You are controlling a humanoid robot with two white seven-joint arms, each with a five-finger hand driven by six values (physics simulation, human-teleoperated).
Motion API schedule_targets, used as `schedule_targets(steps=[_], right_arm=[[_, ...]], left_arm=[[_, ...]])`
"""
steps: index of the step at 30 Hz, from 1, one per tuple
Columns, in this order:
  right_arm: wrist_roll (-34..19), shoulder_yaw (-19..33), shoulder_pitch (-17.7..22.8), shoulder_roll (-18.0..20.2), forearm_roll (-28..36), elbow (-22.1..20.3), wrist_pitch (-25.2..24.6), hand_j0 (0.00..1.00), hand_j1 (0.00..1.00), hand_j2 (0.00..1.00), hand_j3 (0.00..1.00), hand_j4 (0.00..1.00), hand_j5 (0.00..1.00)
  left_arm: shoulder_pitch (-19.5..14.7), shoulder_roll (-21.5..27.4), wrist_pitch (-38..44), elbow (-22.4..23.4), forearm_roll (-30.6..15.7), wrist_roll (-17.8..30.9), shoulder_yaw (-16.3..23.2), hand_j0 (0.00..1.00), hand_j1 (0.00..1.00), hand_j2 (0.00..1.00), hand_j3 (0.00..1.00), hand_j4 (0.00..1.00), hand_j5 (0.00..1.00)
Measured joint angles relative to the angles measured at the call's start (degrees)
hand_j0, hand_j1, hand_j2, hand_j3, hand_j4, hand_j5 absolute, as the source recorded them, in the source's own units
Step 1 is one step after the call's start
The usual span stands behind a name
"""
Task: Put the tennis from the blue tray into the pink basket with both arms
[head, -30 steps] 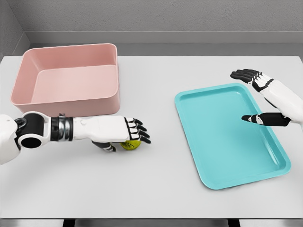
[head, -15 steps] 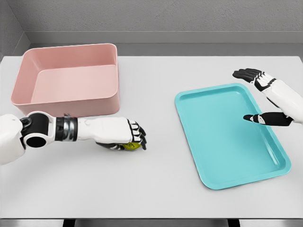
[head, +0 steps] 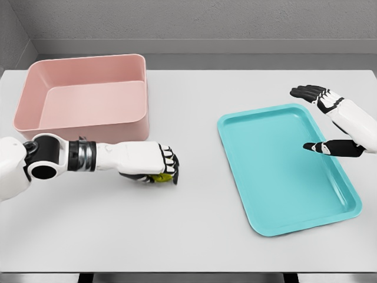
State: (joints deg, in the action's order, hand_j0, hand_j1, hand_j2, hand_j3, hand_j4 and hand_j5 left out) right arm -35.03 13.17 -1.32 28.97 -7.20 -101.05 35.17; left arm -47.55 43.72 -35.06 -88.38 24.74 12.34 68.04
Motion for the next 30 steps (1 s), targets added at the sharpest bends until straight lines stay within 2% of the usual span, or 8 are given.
schedule_targets(steps=[30], right_arm=[[0.00,0.04,0.00,0.00,0.20,-0.07,0.00,1.00,1.00,1.00,1.00,1.00,1.00]], left_arm=[[-7.91,4.42,0.00,-2.23,-2.53,0.00,-0.29,0.61,0.61,0.61,0.61,0.61,0.61]])
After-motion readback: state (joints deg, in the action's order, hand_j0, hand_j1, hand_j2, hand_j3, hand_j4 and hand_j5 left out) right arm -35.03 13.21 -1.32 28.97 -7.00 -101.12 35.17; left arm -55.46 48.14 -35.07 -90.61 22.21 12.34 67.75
